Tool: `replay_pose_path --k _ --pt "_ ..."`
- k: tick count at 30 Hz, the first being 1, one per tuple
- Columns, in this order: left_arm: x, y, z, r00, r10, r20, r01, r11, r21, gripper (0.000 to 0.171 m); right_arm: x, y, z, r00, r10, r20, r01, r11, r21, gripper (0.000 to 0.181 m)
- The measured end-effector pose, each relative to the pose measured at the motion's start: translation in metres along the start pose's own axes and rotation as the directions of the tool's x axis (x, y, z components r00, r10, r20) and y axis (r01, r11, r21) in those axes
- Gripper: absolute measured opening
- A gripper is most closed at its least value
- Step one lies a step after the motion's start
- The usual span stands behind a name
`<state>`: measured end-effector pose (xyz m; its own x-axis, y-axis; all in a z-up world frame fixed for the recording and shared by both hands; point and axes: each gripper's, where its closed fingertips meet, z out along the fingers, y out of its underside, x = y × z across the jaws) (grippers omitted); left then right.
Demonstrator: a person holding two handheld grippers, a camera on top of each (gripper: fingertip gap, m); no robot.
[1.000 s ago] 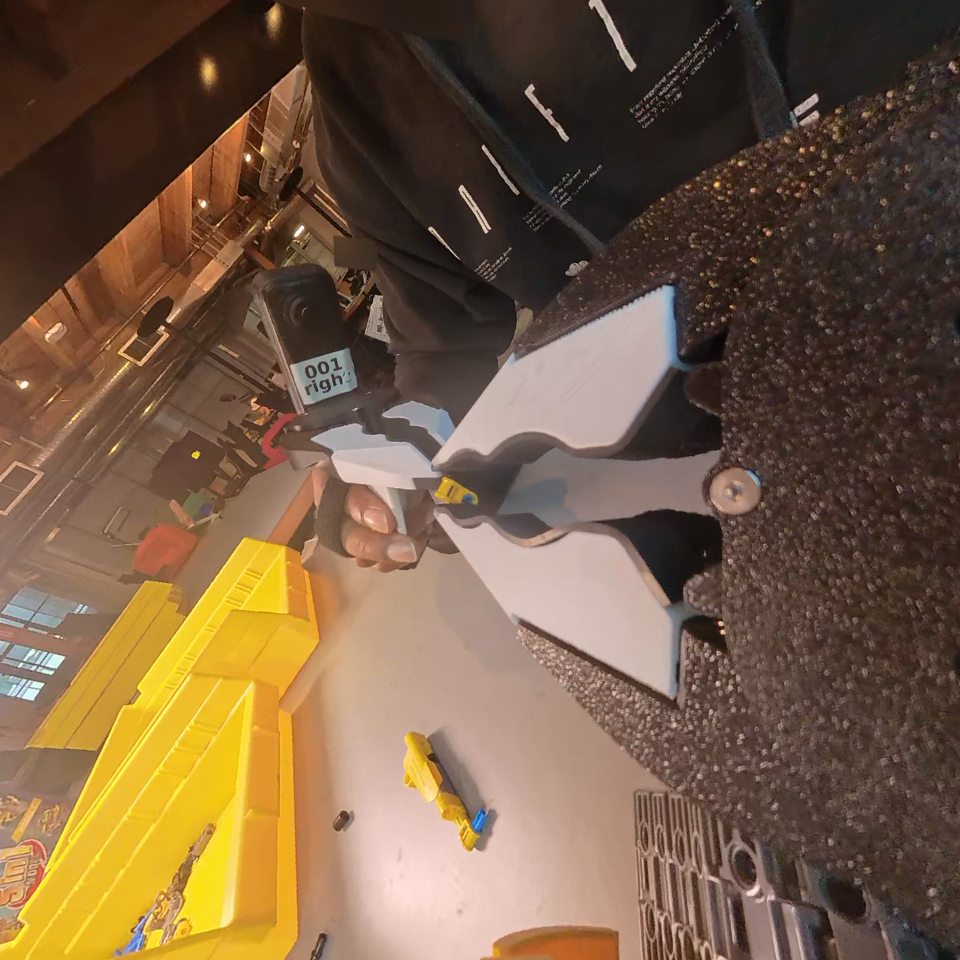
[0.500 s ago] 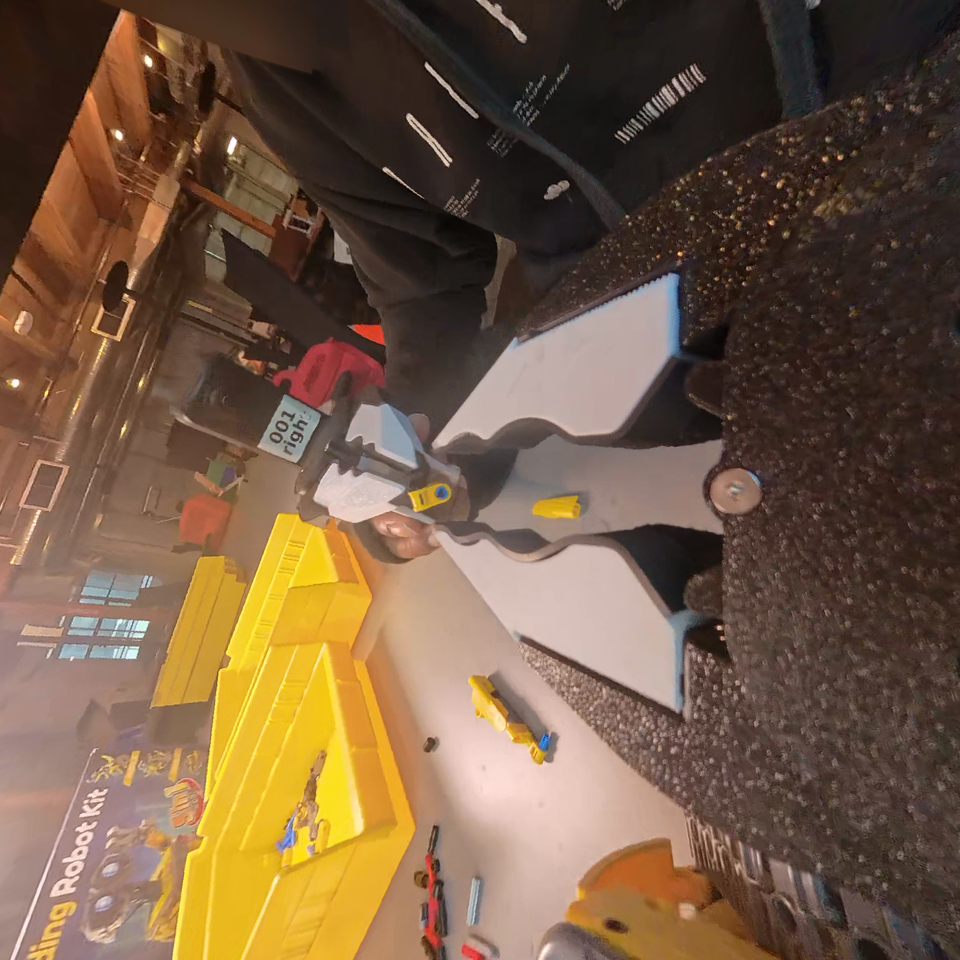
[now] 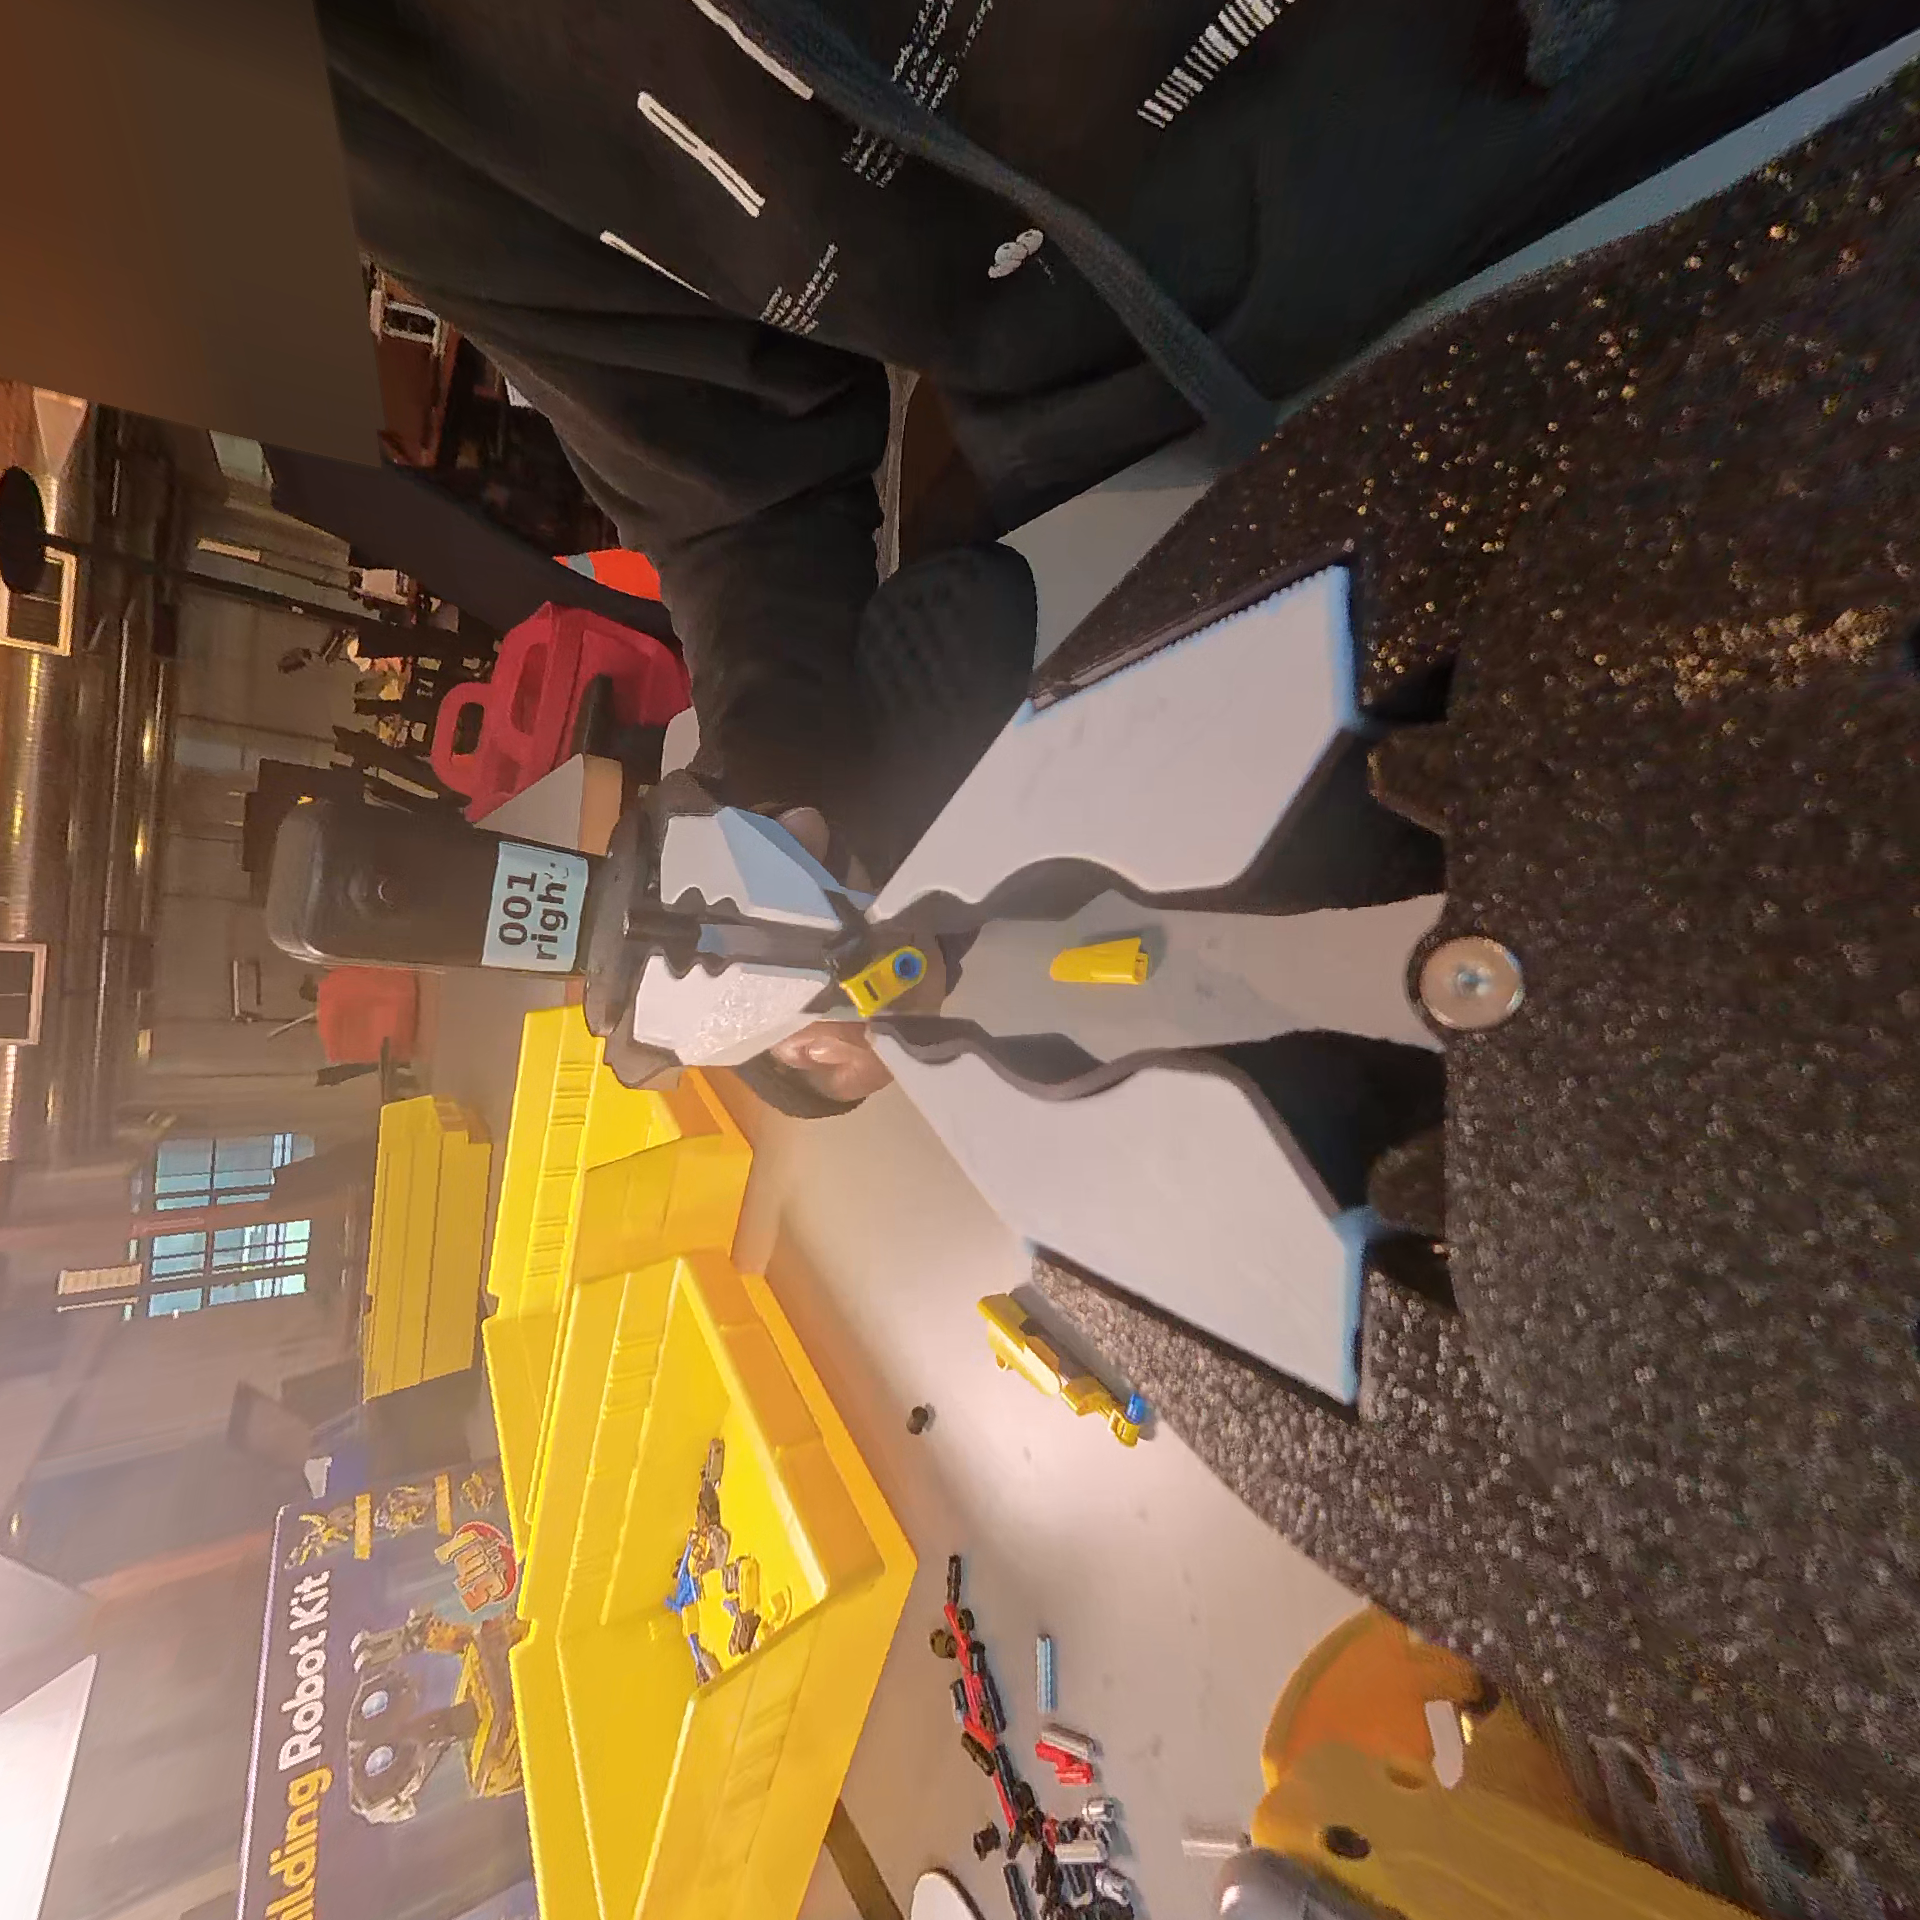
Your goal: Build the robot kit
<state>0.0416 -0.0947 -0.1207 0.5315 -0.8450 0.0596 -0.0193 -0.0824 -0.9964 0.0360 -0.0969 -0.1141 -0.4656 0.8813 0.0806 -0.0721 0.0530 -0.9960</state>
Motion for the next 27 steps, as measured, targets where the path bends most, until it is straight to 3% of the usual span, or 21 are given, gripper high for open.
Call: replay_pose_path --k 13,27 --pt "-0.003 0.003 0.000 0.963 -0.253 -0.092 0.254 0.967 0.001 0.017 0.002 0.013 0.001 0.962 -0.264 -0.072 0.254 0.959 -0.126 0.004" --pt "-0.002 0.009 0.001 0.940 -0.321 -0.118 0.319 0.947 -0.034 0.014 0.001 0.015 0.000 0.878 -0.469 -0.095 0.445 0.873 -0.201 0.004"
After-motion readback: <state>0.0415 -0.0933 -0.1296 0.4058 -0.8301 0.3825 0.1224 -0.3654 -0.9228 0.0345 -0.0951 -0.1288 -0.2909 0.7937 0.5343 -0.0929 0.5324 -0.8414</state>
